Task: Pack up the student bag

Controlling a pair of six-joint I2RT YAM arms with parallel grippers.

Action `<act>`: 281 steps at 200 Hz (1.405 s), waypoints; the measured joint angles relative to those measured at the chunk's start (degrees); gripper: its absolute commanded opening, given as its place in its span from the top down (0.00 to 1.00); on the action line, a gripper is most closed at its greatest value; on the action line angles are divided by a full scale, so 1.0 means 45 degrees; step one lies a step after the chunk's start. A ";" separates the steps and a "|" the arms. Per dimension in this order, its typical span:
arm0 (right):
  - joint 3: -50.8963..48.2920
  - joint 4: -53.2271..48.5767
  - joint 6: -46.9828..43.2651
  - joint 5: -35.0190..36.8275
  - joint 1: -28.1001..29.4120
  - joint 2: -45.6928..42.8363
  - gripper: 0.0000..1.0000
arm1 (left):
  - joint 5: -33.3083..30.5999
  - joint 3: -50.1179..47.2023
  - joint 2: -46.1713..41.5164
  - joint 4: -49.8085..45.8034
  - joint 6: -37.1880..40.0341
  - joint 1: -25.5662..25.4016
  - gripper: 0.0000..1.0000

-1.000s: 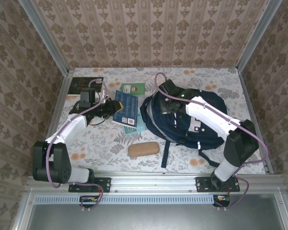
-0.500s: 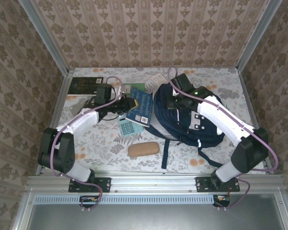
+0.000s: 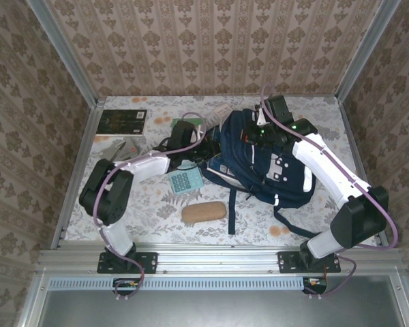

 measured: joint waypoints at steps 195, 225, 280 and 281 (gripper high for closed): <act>-0.1307 0.1248 0.0287 -0.0806 -0.0199 -0.0544 1.00 | -0.2152 0.3585 0.2424 -0.3599 0.1554 -0.1972 0.00; -0.1574 0.1399 0.0287 -0.0996 -0.0267 -0.0709 1.00 | -0.2667 0.3560 0.1734 -0.4600 0.2181 -0.1773 0.00; -0.1715 0.1666 0.0262 -0.1418 -0.0272 -0.0738 1.00 | -0.3934 0.2535 -0.0748 -0.6819 0.3657 -0.0612 0.00; -0.1715 0.1685 0.0257 -0.1447 -0.0272 -0.0743 1.00 | -0.3944 0.2511 -0.0787 -0.6834 0.3667 -0.0583 0.00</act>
